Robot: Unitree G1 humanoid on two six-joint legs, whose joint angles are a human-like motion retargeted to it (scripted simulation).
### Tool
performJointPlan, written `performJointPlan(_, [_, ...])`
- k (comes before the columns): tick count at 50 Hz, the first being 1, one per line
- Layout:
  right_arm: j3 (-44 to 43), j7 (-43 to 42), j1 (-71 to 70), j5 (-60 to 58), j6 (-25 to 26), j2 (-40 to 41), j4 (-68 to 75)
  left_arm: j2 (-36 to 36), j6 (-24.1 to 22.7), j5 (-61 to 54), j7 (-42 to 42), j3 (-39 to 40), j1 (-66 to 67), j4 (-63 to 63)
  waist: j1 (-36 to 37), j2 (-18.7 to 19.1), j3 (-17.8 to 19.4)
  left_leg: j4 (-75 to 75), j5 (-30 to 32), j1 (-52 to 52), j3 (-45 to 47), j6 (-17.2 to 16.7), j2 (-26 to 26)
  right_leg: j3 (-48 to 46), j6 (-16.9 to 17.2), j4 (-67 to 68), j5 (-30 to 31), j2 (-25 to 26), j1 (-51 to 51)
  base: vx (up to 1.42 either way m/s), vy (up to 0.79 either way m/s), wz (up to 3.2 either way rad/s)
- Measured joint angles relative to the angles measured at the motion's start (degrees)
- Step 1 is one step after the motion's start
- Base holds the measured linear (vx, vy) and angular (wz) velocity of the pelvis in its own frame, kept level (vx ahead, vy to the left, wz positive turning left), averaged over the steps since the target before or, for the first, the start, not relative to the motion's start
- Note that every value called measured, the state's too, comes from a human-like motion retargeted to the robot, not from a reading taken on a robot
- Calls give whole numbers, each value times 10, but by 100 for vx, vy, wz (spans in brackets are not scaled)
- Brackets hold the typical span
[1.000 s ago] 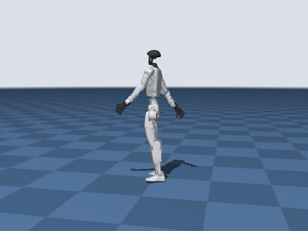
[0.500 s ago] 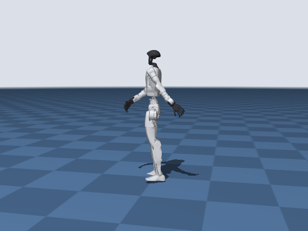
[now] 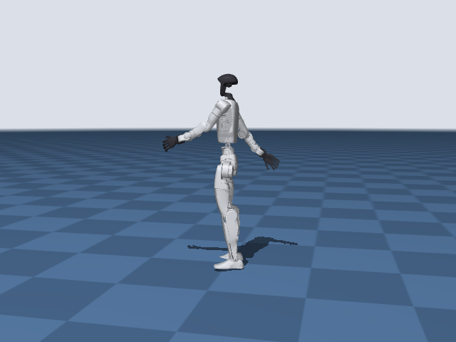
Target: In place motions
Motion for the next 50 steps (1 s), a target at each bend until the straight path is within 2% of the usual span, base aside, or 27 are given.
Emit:
performJointPlan(4, [91, -9, -58, 0, 12, 18, 0, 3, 3, 7, 7, -30, 99, 44, 7, 1, -9, -2, 0, -1, 3, 0, -1, -2, 2, 4, -1, -2, -5, 0, 0, 0])
performJointPlan(8, [198, 34, -186, -65, 9, 70, 0, 0, 7, 29, 20, -6, 216, 199, 12, -2, -12, -7, -1, 3, 9, -3, -3, -6, 4, 7, -3, -5, -6, 0, 0, 4])
performJointPlan(10, [239, 79, -270, -127, -17, 100, 0, 7, 29, 42, 45, 45, 274, 305, 13, -1, -13, -9, -1, 9, 11, -5, -4, -3, 3, 6, -2, -4, -5, 0, 0, 0])
performJointPlan(13, [265, 180, -390, -223, -69, 153, -52, 40, 142, 51, 97, 144, 409, 347, 7, 0, -3, -14, -4, 20, 22, -7, -3, 9, 0, 7, 1, -1, -8, 0, -2, -33])
performJointPlan(15, [274, 242, -442, -254, -102, 188, -129, 63, 198, 60, 98, 175, 506, 347, 1, 3, 4, -16, -6, 27, 32, -8, -1, 20, -1, 10, 3, 1, -13, 2, -4, -46])
performJointPlan(20, [290, 344, -541, -185, -189, 253, -285, 114, 143, 176, -15, 225, 694, 347, -4, 10, 9, -21, -10, 34, 50, -12, 8, 42, -3, 15, 7, 9, -25, 1, 1, -32])
performJointPlan(25, [305, 357, -568, -134, -282, 266, -379, 132, 201, 185, 5, 278, 784, 347, -11, 4, 6, -21, -8, 33, 49, -14, 11, 37, -3, 12, 8, 12, -23, 0, -2, 6])
performJointPlan(28, [321, 315, -538, -173, -298, 250, -389, 129, 237, 161, 23, 275, 759, 347, -16, -3, 0, -21, -6, 31, 45, -13, 9, 31, -2, 11, 5, 11, -19, 5, -3, 19])
performJointPlan(31, [331, 271, -473, -235, -284, 220, -360, 122, 240, 147, 20, 240, 675, 347, -18, -10, -8, -19, -4, 26, 37, -11, 6, 21, -1, 8, 2, 8, -13, 3, -1, 28])
performJointPlan(33, [318, 247, -415, -287, -253, 197, -313, 115, 237, 123, 26, 198, 593, 347, -16, -15, -11, -16, -2, 24, 29, -10, 4, 11, 0, 5, -1, 6, -5, 2, 1, 44])
performJointPlan(35, [285, 224, -362, -330, -188, 174, -232, 104, 236, 95, 39, 148, 490, 347, -6, -20, -11, -13, 1, 21, 18, -8, 2, -2, 2, 3, -4, 3, 4, 1, 0, 53])
performJointPlan(38, [213, 201, -299, -355, -45, 141, -69, 76, 209, 64, 35, 94, 335, 347, -4, -29, -16, -8, 6, 12, -1, -7, -2, -26, 6, -1, -8, 0, 19, 0, -1, 64])
performJointPlan(40, [165, 196, -246, -335, 37, 112, 0, 43, 183, 50, 28, 78, 241, 325, -6, -35, -19, -5, 9, 5, -12, -6, -3, -41, 7, -5, -11, -2, 26, 0, -3, 56])
performJointPlan(42, [136, 202, -169, -284, 90, 77, 0, 16, 146, 32, 9, 58, 170, 279, -7, -36, -20, -1, 11, -3, -22, -4, -3, -50, 4, -8, -12, -1, 29, 3, 0, 34])
performJointPlan(43, [126, 196, -134, -250, 102, 62, 0, 3, 128, 25, 2, 49, 140, 250, -7, -35, -21, 1, 11, -7, -26, -4, -2, -53, 3, -9, -13, 0, 29, 0, 0, 0])
performJointPlan(45, [98, 152, -72, -190, 91, 41, 0, -17, 94, 21, -11, 37, 90, 186, -9, -33, -22, 4, 13, -13, -30, -3, -2, -54, 0, -8, -13, -1, 26, 3, 1, 4])
performJointPlan(48, [37, 88, -7, -155, 20, 20, 0, -24, 52, 30, -25, 21, 45, 84, -12, -30, -16, 5, 15, -15, -30, -2, -2, -50, -2, -6, -14, -3, 24, -1, 0, -7])
performJointPlan(50, [8, 59, 17, -132, 5, 10, 0, -17, 14, 29, -36, 10, 31, 36, -9, -29, -10, 5, 15, -13, -26, -1, -2, -44, -2, -4, -15, -5, 22, -6, 3, -25])
